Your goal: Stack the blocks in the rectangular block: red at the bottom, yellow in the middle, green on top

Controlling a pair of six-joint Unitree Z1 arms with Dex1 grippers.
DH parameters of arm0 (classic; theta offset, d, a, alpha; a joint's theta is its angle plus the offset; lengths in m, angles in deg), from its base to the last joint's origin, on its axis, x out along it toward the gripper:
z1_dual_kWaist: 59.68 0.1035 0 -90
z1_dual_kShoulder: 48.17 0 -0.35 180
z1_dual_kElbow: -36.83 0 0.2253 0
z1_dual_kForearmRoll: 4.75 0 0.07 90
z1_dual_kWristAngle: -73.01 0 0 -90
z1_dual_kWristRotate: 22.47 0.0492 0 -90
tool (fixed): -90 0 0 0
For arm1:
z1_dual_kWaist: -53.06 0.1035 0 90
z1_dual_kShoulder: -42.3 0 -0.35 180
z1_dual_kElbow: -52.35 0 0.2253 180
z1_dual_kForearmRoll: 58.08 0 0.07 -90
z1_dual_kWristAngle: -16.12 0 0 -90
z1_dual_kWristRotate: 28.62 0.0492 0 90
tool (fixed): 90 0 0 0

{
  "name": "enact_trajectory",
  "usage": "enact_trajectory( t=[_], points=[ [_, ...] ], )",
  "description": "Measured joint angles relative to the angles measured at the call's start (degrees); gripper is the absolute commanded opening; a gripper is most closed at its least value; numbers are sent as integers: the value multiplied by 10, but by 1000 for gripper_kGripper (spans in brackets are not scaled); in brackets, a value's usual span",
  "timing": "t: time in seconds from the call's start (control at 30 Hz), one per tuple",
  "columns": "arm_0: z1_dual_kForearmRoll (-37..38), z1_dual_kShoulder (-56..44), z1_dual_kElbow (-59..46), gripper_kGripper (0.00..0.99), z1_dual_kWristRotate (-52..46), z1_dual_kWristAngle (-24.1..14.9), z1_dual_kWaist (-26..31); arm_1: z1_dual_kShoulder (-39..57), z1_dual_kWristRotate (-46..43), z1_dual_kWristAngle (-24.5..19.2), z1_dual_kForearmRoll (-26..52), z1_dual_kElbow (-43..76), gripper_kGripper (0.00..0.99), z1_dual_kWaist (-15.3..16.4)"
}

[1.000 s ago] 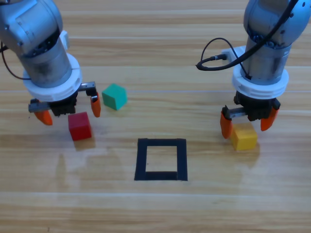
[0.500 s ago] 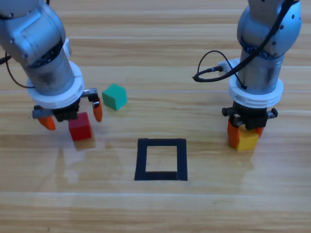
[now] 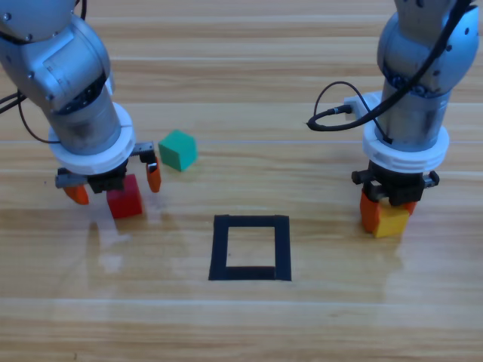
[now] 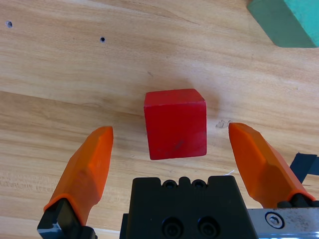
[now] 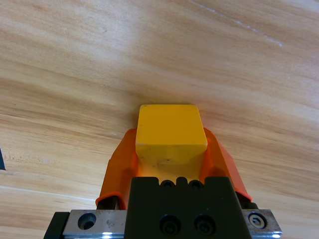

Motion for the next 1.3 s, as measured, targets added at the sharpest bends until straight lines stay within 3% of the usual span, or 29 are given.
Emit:
enact_trajectory(
  t=[0.33, 0.6, 0.63, 0.87, 1.1, 1.3],
  points=[
    [4, 23, 0, 830, 0, -4, 0, 74, -7, -5, 15, 27, 0, 0],
    [33, 24, -20, 388, -3, -4, 0, 76, -8, -5, 29, 33, 0, 0],
    [33, 24, -20, 278, -3, -4, 0, 77, -8, -5, 30, 36, 0, 0],
    [33, 19, -20, 0, 43, -4, 0, 102, -10, -5, 40, 53, 0, 0],
    [21, -99, -26, 0, 124, 19, 0, 102, -10, -5, 41, 54, 0, 0],
    [-91, -167, 41, 0, 140, 20, -35, 102, -10, -5, 44, 56, 0, 0]
  ],
)
